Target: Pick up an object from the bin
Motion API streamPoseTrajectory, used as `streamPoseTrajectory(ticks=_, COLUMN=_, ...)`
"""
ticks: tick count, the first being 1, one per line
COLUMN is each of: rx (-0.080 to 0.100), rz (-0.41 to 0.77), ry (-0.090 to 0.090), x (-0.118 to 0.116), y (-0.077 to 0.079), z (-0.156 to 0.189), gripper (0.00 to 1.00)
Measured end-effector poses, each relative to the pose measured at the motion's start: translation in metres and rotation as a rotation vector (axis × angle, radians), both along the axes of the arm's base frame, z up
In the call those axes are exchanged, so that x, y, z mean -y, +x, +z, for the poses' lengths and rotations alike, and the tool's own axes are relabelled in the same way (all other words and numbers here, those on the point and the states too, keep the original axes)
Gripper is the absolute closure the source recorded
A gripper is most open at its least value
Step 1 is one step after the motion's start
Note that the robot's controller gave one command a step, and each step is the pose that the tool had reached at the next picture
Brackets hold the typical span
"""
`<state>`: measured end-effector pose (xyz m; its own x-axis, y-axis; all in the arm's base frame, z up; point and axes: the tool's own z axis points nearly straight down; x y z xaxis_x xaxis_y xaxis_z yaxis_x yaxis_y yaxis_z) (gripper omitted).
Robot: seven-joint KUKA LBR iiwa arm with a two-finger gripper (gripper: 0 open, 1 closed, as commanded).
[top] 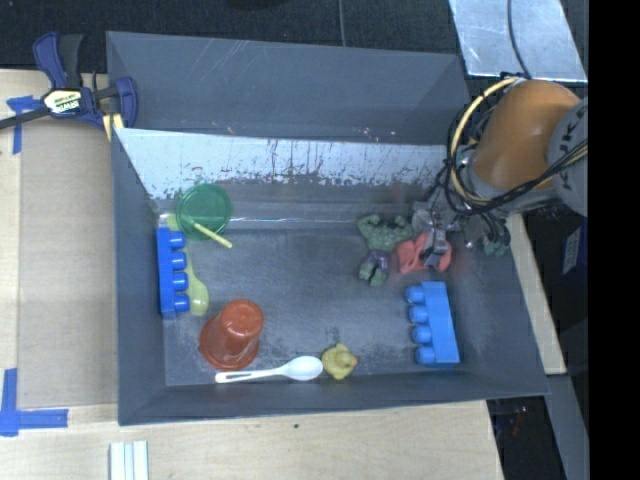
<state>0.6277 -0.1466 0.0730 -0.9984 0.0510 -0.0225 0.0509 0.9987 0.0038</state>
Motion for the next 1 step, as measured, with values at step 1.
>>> streamPoseTrajectory(ticks=1, rx=0.002, rz=0.001, ry=-0.001, x=0.0000, y=0.0000, z=0.0036, gripper=1.00)
